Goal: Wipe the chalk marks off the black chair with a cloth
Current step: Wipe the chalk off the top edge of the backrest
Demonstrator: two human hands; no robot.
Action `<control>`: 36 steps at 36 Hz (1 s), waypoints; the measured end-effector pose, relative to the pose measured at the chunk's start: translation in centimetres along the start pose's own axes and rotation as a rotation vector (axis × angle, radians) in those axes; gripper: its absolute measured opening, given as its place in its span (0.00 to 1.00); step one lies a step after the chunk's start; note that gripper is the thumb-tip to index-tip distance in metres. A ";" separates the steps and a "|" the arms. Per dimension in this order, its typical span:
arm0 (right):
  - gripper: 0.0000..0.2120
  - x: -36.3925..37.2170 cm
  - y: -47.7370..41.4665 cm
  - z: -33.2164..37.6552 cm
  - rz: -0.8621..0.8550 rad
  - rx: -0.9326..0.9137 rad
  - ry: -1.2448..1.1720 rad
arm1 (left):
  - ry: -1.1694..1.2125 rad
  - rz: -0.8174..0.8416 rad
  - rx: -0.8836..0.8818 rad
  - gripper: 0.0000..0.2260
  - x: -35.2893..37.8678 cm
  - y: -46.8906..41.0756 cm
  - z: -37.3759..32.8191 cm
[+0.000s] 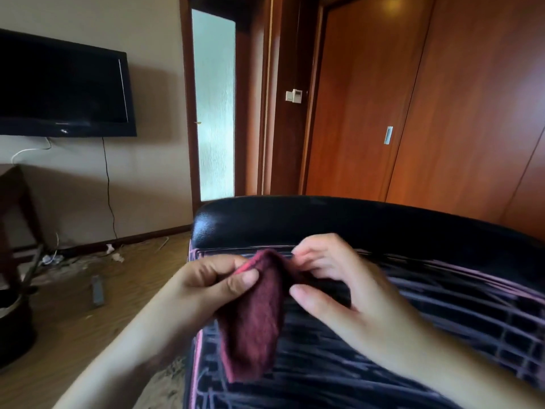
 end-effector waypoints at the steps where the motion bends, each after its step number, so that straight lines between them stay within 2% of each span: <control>1: 0.16 0.9 0.1 0.2 0.010 0.005 -0.108 | 0.030 -0.006 0.002 0.22 0.0 -0.1 0.1; 4: 0.20 3.3 0.2 0.3 -0.017 0.026 -0.203 | 0.021 0.023 0.042 0.14 0.1 0.2 -0.3; 7: 0.12 4.6 -0.2 -0.4 -0.142 0.096 -0.332 | -0.109 -0.033 0.111 0.07 -0.2 0.6 -0.1; 9: 0.10 5.4 -0.4 -0.7 -0.152 0.167 -0.442 | -0.207 -0.115 0.176 0.06 -1.0 0.5 0.1; 12: 0.10 7.1 -0.4 -0.7 -0.177 0.275 -0.630 | -0.315 -0.128 0.245 0.15 -2.2 0.5 0.7; 15: 0.09 8.9 -0.2 -0.3 -0.216 0.422 -0.883 | -0.332 -0.120 0.312 0.17 -2.9 0.6 1.0; 20: 0.09 10.3 -0.5 0.7 -0.271 0.382 -0.930 | -0.216 -0.029 0.304 0.18 -3.8 1.2 1.0; 23: 0.08 9.8 -1.6 0.8 -0.382 0.312 -0.796 | -0.204 -0.084 0.358 0.17 -5.1 1.3 0.1; 25: 0.07 8.0 -2.9 1.1 -0.489 0.210 -0.617 | -0.212 -0.216 0.389 0.14 -6.7 1.0 -0.4; 27: 0.09 5.5 -4.5 1.6 -0.583 -0.022 -0.250 | -0.294 -0.394 0.360 0.12 -8.7 0.4 -0.5; 29: 0.09 4.4 -6.0 1.8 -0.627 -0.255 0.147 | -0.428 -0.481 0.286 0.16 -10.0 -0.7 -0.3; 33: 0.08 8.9 -6.8 0.3 -0.393 -0.465 0.691 | -0.491 -0.424 0.167 0.24 -10.3 -3.5 0.6; 36: 0.09 12.4 -6.2 -1.3 -0.291 -0.522 0.865 | -0.449 -0.373 0.147 0.23 -9.8 -4.9 1.3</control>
Point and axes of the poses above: each hand's wrist, its own y-axis away from the middle knuckle, its own x-axis out of the palm, z = x × y, the point moved 2 cm from there along -y, towards the middle knuckle, and after that the axes turned 7 degrees about -z, right-handed, at the moved point
